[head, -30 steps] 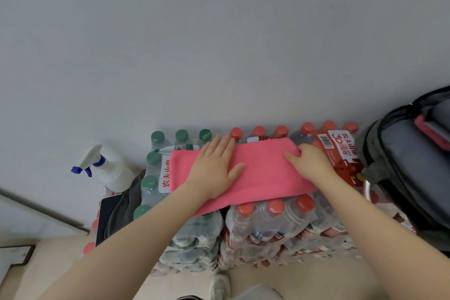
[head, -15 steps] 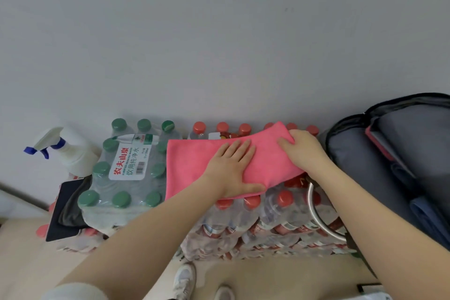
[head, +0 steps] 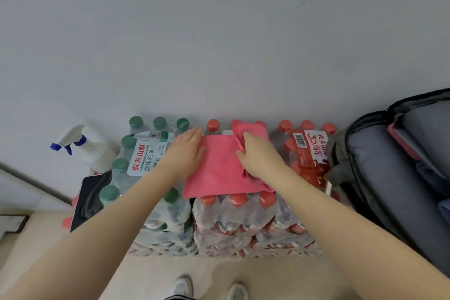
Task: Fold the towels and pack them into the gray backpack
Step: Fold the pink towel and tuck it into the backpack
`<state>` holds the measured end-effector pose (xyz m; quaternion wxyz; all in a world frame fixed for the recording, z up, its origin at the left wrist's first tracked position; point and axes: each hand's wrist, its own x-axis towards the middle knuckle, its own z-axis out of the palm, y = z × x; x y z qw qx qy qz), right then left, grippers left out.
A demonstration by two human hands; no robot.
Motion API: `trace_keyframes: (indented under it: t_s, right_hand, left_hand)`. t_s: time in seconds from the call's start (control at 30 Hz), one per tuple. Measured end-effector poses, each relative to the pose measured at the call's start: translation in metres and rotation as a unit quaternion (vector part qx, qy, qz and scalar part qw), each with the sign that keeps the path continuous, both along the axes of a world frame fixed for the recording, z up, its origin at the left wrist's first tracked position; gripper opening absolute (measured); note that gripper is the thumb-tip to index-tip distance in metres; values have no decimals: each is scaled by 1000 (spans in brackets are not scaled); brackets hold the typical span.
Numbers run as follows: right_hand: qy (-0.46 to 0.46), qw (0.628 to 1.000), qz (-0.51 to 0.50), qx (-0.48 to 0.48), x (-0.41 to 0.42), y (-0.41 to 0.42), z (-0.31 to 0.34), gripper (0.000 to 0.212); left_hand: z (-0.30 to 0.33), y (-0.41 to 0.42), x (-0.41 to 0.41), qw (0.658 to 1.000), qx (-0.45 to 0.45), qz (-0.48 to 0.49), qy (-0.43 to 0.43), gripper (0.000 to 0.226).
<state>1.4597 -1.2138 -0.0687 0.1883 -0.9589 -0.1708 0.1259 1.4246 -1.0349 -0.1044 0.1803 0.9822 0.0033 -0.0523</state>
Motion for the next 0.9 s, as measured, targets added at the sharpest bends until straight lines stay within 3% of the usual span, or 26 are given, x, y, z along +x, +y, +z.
trace_keyframes:
  t_s: [0.27,0.33,0.43,0.47,0.53,0.6,0.67,0.73,0.8,0.9]
  right_hand:
    - [-34,995,-2,-92,-14,20,-14,54]
    - [-34,995,-2,-91,-11,20,-15,44]
    - [-78,989,-6,-127,-11,16,-19,36]
    - [-130,979,2,-154,-13,14,-23,37]
    - [-142,970,4,-196,-19,14,-30,51]
    - [-142,976,20,-163,-21,9,-43,64]
    - [-107,983,27,-146,-20,7,-43,76]
    - [-114,980,36,-157,-17,3,-47,81]
    - [-116,979,44,-162,-16,2,-50,82]
    - [-104,980,44,-166,-16,2,-51,82]
  left_hand:
    - [-8,18,29,991,60,-30,117,52]
    - [-2,22,37,990,15,-24,136,48]
    - [19,33,44,974,-146,-1,175,35]
    - [25,37,45,962,-189,0,197,29]
    - [34,43,46,940,-259,2,221,25]
    - [40,43,43,908,-356,42,219,26]
    - [43,36,35,821,-496,119,257,24]
    - [40,29,24,740,-565,177,320,28]
    - [32,26,14,716,-565,219,347,33]
    - [26,26,0,717,-548,238,360,23]
